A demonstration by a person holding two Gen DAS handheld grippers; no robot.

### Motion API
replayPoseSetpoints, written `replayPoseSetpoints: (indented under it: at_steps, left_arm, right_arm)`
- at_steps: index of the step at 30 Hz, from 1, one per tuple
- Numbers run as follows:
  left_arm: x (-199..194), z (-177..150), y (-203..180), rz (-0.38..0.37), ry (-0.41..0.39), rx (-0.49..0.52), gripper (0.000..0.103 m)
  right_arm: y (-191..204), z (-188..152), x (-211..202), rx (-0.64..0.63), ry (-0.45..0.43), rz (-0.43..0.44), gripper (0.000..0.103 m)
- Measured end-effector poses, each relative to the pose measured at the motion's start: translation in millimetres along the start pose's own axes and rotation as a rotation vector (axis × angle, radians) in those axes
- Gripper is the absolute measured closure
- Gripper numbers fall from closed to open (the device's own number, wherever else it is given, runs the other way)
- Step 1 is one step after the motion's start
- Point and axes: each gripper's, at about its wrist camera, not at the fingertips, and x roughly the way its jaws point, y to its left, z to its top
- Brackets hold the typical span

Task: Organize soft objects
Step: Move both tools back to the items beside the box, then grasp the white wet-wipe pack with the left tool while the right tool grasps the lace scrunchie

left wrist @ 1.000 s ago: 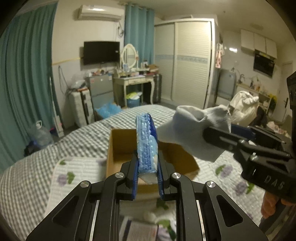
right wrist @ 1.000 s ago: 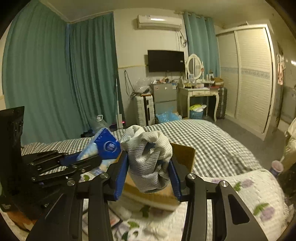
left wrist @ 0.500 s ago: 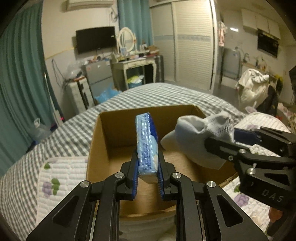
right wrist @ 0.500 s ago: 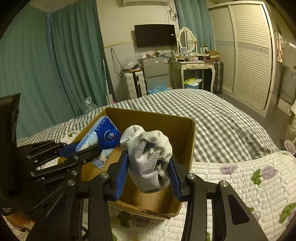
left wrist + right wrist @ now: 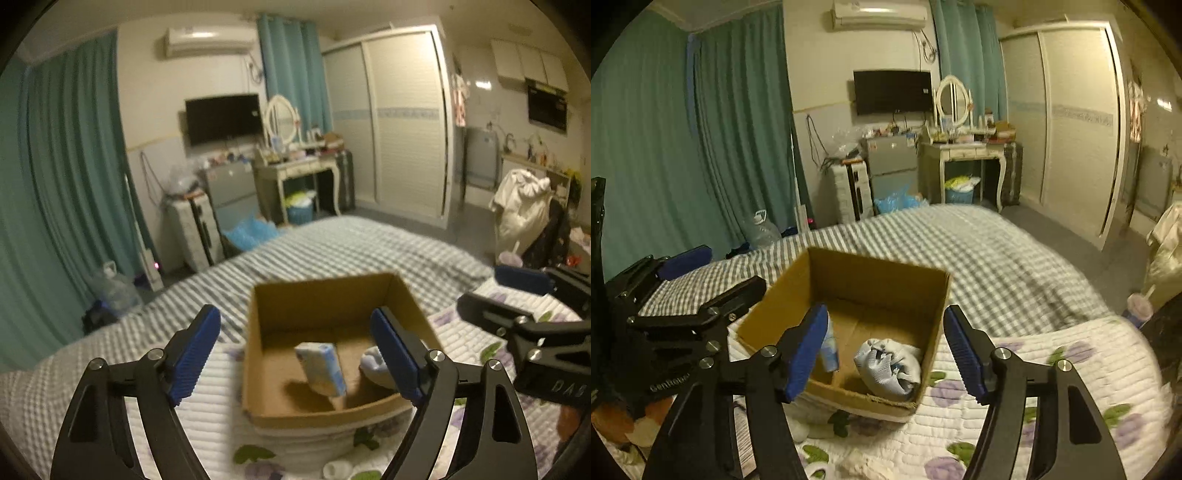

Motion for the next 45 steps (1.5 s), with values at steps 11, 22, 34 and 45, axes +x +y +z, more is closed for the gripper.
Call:
replayPoseSetpoints:
  at_steps: [11, 22, 34, 45]
  left_arm:
    - [-131, 16, 25, -0.011, -0.143, -0.028, 0.004]
    - [-129, -66, 25, 0.003, -0.047, 0.039, 0.004]
    - [-37, -183, 42, 0.002, 0.238, -0.082, 0.006]
    - [-11, -216, 27, -0.073, 0.295, -0.039, 0.011]
  right_arm:
    - [46, 29, -160, -0.111, -0.125, -0.062, 0.008]
    - [75, -37, -174, -0.176, -0.042, -0.049, 0.000]
    - [29, -148, -50, -0.109, 0.223, -0.099, 0.000]
    - [20, -186, -2, -0.040, 0.333, -0.128, 0.019]
